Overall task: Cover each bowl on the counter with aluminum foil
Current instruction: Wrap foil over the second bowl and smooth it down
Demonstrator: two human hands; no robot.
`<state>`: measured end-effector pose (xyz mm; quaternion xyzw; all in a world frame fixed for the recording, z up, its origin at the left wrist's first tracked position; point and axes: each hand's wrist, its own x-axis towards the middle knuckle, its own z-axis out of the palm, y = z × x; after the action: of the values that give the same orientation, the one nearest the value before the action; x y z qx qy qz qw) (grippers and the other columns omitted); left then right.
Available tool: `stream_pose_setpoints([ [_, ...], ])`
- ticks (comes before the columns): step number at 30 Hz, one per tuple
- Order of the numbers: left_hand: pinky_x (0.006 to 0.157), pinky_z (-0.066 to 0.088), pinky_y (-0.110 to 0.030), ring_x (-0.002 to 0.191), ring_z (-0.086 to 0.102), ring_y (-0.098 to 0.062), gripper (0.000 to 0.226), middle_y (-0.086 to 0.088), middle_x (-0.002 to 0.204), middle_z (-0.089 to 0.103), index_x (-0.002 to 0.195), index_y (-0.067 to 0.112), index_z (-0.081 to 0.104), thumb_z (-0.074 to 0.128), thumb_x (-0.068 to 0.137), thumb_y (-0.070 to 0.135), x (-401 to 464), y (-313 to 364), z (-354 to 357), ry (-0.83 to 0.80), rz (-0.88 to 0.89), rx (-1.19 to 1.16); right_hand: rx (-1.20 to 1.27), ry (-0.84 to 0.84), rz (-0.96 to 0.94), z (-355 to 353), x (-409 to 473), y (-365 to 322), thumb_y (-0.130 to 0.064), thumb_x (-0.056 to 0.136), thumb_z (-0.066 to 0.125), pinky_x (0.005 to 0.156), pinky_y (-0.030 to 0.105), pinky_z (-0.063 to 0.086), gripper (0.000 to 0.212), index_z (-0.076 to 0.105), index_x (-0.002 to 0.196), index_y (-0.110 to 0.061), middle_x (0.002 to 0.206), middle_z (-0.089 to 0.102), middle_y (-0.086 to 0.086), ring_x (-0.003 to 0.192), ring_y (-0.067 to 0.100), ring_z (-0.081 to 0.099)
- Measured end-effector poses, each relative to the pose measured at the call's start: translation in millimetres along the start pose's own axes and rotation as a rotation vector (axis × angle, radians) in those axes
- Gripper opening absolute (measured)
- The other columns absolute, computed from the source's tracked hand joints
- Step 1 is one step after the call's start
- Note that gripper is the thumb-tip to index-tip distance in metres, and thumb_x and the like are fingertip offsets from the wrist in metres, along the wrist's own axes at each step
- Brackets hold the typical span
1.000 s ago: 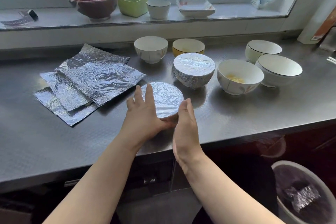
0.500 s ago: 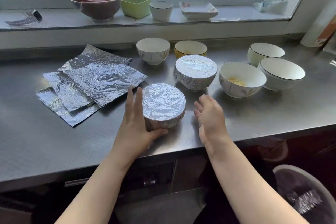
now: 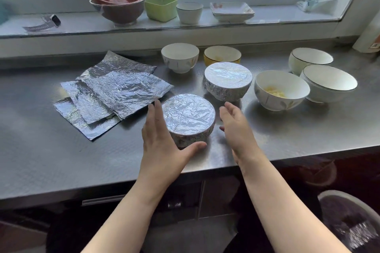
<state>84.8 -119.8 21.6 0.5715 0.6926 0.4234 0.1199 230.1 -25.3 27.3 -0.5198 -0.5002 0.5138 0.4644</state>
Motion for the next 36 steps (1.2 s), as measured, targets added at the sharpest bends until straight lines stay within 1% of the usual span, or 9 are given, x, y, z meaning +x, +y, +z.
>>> stream_pose_setpoints([
  [4, 0.116, 0.006, -0.035, 0.148, -0.004, -0.015, 0.126, 0.007, 0.161, -0.011, 0.153, 0.034, -0.009, 0.072, 0.062, 0.067, 6, 10, 22, 0.062, -0.020, -0.012, 0.177, 0.066, 0.085, -2, 20, -5, -0.025, 0.101, 0.048, 0.089, 0.033, 0.047, 0.035, 0.048, 0.133, -0.011, 0.106, 0.059, -0.004, 0.103, 0.017, 0.057],
  [7, 0.117, 0.010, -0.041, 0.147, -0.003, -0.017, 0.124, 0.006, 0.161, -0.011, 0.153, 0.032, -0.004, 0.076, 0.064, 0.062, 10, 12, 31, 0.097, -0.048, -0.001, 0.451, 0.070, 0.232, -7, 41, -14, -0.027, 0.100, 0.051, 0.079, 0.030, 0.049, 0.028, 0.050, 0.125, -0.014, 0.123, 0.057, 0.008, 0.098, 0.025, 0.059],
  [13, 0.118, 0.011, -0.039, 0.148, 0.000, -0.017, 0.119, 0.007, 0.161, -0.009, 0.153, 0.032, 0.002, 0.076, 0.066, 0.061, 18, 7, 37, 0.103, -0.036, 0.001, 0.772, 0.125, 0.395, -10, 85, -33, -0.024, 0.093, 0.064, 0.101, 0.051, 0.047, 0.055, 0.041, 0.143, -0.014, 0.145, 0.044, 0.015, 0.127, 0.035, 0.047],
  [17, 0.117, 0.008, -0.033, 0.149, -0.002, -0.013, 0.120, 0.009, 0.161, -0.009, 0.152, 0.036, -0.002, 0.079, 0.066, 0.059, 26, 4, 38, 0.090, -0.024, -0.026, 0.710, 0.133, 0.421, -6, 96, -35, -0.016, 0.093, 0.063, 0.094, 0.052, 0.051, 0.054, 0.041, 0.143, -0.014, 0.144, 0.044, 0.015, 0.131, 0.037, 0.044],
  [22, 0.117, 0.009, -0.033, 0.148, -0.001, -0.010, 0.121, 0.009, 0.161, -0.007, 0.151, 0.039, -0.005, 0.079, 0.067, 0.058, 35, 2, 37, 0.070, -0.033, -0.053, 0.629, 0.184, 0.378, -9, 103, -26, -0.011, 0.088, 0.063, 0.062, 0.046, 0.056, 0.055, 0.042, 0.139, -0.013, 0.138, 0.047, 0.016, 0.120, 0.038, 0.051],
  [25, 0.117, 0.010, -0.033, 0.148, 0.000, -0.010, 0.120, 0.007, 0.161, -0.005, 0.151, 0.038, -0.004, 0.080, 0.067, 0.057, 40, 0, 38, 0.058, -0.038, -0.056, 0.625, 0.182, 0.361, -11, 102, -24, -0.012, 0.087, 0.064, 0.060, 0.045, 0.058, 0.056, 0.042, 0.138, -0.015, 0.138, 0.047, 0.015, 0.117, 0.038, 0.053],
  [29, 0.119, 0.010, -0.034, 0.148, 0.000, -0.010, 0.122, 0.005, 0.161, -0.005, 0.152, 0.035, -0.004, 0.080, 0.067, 0.057, 50, -2, 38, 0.040, -0.050, -0.051, 0.619, 0.128, 0.411, -17, 92, -29, -0.041, 0.090, 0.065, 0.093, 0.054, 0.051, 0.062, 0.037, 0.143, -0.024, 0.132, 0.044, 0.005, 0.122, 0.042, 0.051],
  [31, 0.120, 0.009, -0.035, 0.149, 0.000, -0.012, 0.123, 0.003, 0.161, -0.004, 0.153, 0.035, -0.004, 0.081, 0.066, 0.056, 55, -4, 39, 0.038, -0.054, -0.054, 0.620, 0.133, 0.435, -27, 89, -29, -0.060, 0.088, 0.059, 0.106, 0.052, 0.041, 0.072, 0.032, 0.147, -0.028, 0.145, 0.037, 0.008, 0.127, 0.044, 0.047],
  [36, 0.121, 0.012, -0.037, 0.150, 0.002, -0.015, 0.121, 0.002, 0.161, -0.001, 0.153, 0.033, 0.000, 0.083, 0.066, 0.052, 65, -6, 43, 0.021, -0.035, -0.072, 0.702, 0.271, 0.476, -51, 86, -28, -0.068, 0.088, 0.049, 0.102, 0.046, 0.042, 0.062, 0.054, 0.137, -0.029, 0.153, 0.031, 0.009, 0.130, 0.034, 0.045],
])
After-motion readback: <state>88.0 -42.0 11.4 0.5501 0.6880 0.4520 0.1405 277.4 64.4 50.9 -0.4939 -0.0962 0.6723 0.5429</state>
